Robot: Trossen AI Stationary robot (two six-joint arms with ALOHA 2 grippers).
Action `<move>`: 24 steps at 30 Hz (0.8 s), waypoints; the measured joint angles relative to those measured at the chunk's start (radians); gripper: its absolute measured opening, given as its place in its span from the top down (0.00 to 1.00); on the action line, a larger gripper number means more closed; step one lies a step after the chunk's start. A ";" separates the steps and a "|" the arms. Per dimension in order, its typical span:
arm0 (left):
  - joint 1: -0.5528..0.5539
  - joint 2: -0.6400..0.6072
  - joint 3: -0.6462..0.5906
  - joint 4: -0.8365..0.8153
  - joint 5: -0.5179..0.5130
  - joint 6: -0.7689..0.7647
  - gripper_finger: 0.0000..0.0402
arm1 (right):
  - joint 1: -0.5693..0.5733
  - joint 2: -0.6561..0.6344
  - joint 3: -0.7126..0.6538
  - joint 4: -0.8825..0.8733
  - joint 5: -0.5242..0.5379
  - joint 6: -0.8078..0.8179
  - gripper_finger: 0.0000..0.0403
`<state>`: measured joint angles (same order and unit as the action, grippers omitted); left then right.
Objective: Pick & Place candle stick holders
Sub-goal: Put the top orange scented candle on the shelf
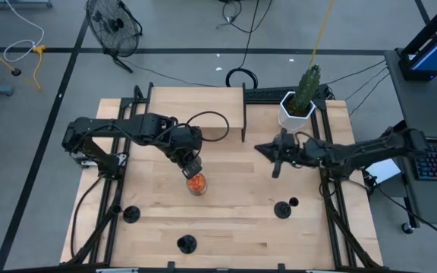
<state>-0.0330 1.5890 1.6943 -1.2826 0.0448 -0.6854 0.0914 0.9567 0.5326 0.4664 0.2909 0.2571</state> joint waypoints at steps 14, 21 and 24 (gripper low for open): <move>0.000 0.000 0.000 -0.004 0.003 0.012 1.00 | -0.003 0.314 0.221 -0.003 -0.103 -0.215 1.00; 0.000 0.000 0.000 -0.003 0.006 0.019 1.00 | -0.023 0.422 0.296 -0.016 -0.164 -0.187 1.00; 0.000 0.000 0.000 -0.006 0.006 0.019 1.00 | -0.040 0.435 0.318 -0.058 -0.166 -0.152 1.00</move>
<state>-0.0330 1.5890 1.6943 -1.2885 0.0510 -0.6667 0.0518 1.3920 0.8501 0.4084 0.1254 0.1047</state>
